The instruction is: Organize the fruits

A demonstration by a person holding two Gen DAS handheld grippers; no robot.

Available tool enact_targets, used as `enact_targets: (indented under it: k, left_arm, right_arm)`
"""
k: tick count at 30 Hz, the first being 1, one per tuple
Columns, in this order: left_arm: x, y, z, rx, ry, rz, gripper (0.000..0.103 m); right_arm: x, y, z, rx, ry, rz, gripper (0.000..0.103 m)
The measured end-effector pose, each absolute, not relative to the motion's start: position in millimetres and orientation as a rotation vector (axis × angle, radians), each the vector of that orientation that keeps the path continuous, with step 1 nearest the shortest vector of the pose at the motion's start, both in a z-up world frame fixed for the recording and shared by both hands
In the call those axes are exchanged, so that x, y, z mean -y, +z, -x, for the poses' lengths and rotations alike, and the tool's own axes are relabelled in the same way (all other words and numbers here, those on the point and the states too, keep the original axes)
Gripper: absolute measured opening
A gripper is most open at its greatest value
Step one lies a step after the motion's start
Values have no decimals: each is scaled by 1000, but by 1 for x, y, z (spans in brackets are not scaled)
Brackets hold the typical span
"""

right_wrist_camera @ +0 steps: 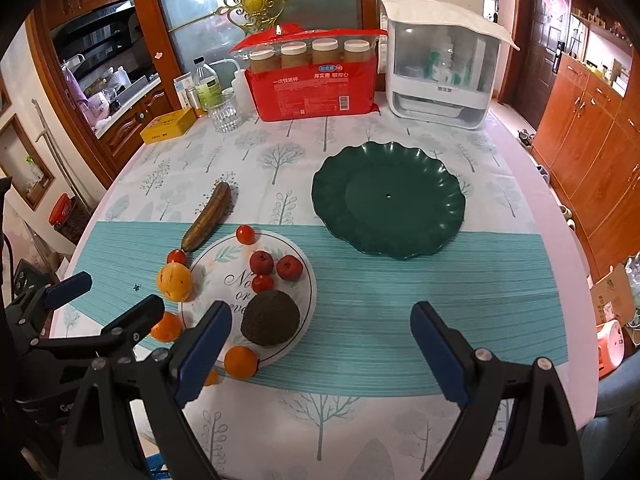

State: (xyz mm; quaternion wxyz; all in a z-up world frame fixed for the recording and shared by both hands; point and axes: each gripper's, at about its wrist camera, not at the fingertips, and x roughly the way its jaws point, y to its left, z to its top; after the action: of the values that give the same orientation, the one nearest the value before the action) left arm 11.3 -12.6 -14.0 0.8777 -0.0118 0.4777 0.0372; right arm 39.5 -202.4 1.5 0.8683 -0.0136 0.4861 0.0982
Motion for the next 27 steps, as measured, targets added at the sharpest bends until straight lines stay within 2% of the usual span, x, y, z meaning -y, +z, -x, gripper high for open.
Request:
enact_targets:
  k: [10,20,27]
  left_arm:
    - [-10,-17,-20,-952,67,21,101]
    - [-82,-68,-28,-990,191,158,101]
    - [-105,-102,-31,-1070,210,214,101]
  right_arm:
    - [199,-4,-53,-988,212,24,92]
    - [197,-52,-66,-1058,240,16,92]
    - [185,-87,-69,-1126,305,-3,92]
